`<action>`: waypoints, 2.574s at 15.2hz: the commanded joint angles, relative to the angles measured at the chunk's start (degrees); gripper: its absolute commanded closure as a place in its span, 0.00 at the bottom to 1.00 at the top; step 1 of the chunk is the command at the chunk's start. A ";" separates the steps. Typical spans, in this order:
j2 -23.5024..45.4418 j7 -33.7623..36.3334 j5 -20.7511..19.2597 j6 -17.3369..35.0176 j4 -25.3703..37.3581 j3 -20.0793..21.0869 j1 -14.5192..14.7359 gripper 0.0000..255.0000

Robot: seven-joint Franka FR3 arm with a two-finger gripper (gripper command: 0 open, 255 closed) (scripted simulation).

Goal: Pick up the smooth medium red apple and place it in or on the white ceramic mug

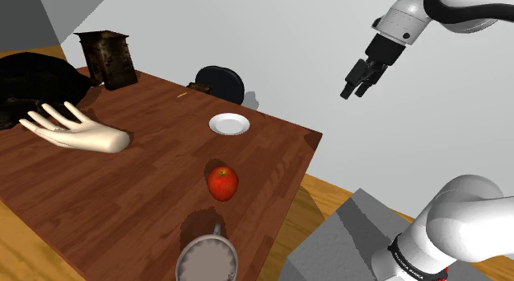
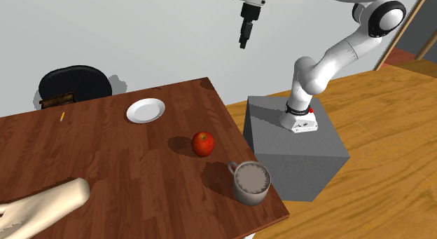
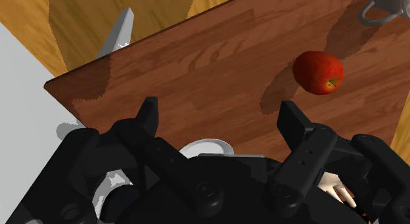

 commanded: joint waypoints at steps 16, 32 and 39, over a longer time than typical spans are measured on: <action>11.85 16.05 3.22 22.19 -4.99 19.82 3.81 0.00; 43.31 46.17 -20.34 37.79 9.13 42.45 -0.62 0.00; 47.86 49.68 -25.43 41.11 8.83 42.11 -0.46 0.00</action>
